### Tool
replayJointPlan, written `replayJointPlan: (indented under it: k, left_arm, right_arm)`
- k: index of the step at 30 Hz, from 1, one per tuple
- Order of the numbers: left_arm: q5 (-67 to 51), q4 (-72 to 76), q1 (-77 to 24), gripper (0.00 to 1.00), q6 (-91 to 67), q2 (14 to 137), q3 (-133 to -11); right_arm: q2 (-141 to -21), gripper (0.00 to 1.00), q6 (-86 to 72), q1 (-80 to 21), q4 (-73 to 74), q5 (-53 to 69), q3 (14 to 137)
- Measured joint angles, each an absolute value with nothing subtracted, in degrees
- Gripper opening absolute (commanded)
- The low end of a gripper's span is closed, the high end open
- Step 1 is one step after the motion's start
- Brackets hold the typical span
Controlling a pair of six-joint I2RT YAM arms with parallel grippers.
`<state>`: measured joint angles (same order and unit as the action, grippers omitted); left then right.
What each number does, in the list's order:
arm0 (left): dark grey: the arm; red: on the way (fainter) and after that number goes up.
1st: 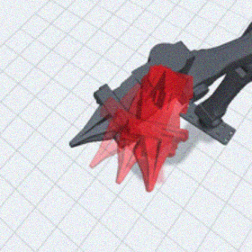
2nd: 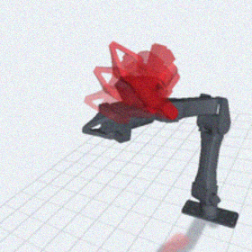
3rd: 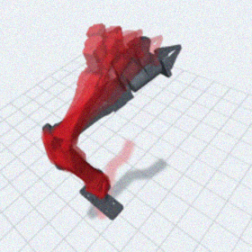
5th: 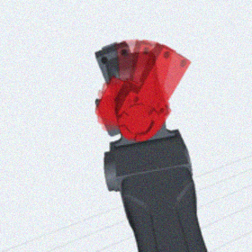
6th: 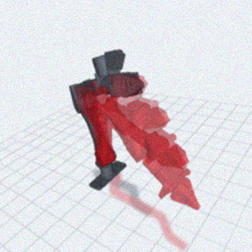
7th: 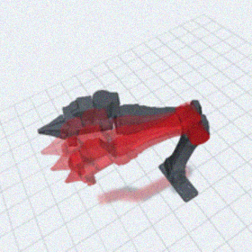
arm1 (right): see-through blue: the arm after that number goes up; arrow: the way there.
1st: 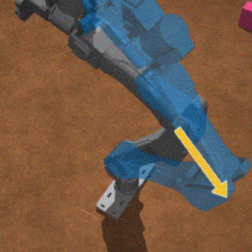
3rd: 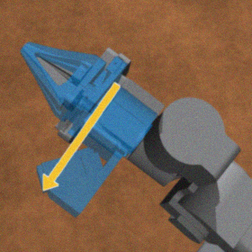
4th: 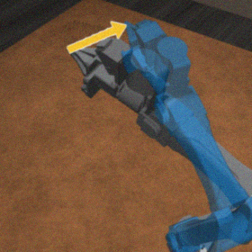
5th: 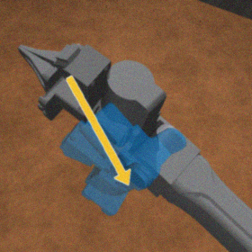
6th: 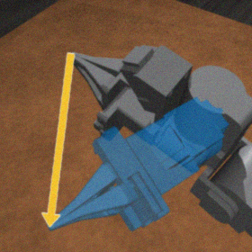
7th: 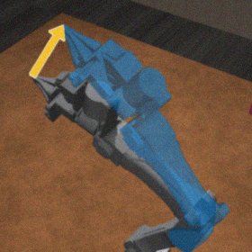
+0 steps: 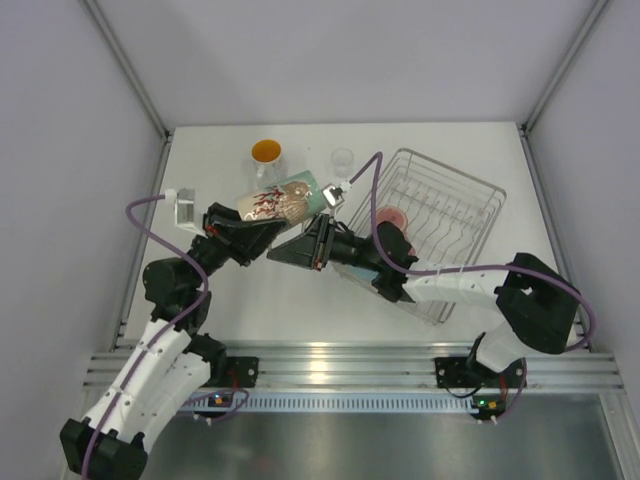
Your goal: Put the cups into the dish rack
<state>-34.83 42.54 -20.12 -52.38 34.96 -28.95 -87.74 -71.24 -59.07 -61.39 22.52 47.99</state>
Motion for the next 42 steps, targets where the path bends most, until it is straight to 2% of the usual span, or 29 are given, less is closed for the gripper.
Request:
replayJointPlan:
  k: [2, 7, 10, 14, 18, 31, 36, 42]
  left_arm:
    - [-34.6, 43.0, -20.1, 0.00, -52.4, 35.0, -28.7]
    - [-33.9, 43.4, -20.3, 0.00, -53.9, 35.5, -27.9]
    - [-33.5, 43.4, -20.6, 0.00, -55.0, 35.9, -27.0]
    - [-31.8, 43.8, -20.8, 0.00, -55.8, 35.0, -25.5]
    - [-31.0, 43.8, -20.8, 0.00, -56.0, 34.6, -24.9]
    - [-29.1, 43.8, -20.6, 0.00, -56.2, 34.8, -24.8]
    - [-28.9, 44.0, -20.6, 0.00, -55.8, 35.1, -24.8]
    - [-28.6, 44.8, -20.6, 0.00, -55.5, 35.7, -25.2]
  right_arm:
    - [-87.7, 0.41, -71.2, -59.1, -61.5, 22.4, 47.9]
    - [-86.7, 0.46, -68.1, -59.1, -61.5, 20.3, 47.5]
    - [-84.4, 0.46, -65.3, -59.0, -58.7, 18.2, 46.5]
    - [-82.4, 0.34, -62.8, -58.9, -55.0, 15.4, 46.1]
    - [-82.2, 0.40, -61.6, -58.9, -54.3, 15.2, 46.1]
    - [-83.4, 0.45, -61.7, -58.8, -53.0, 16.7, 48.3]
    - [-83.5, 0.40, -61.7, -58.8, -51.4, 16.8, 48.9]
    - [-84.1, 0.19, -61.6, -58.4, -49.2, 16.8, 50.3]
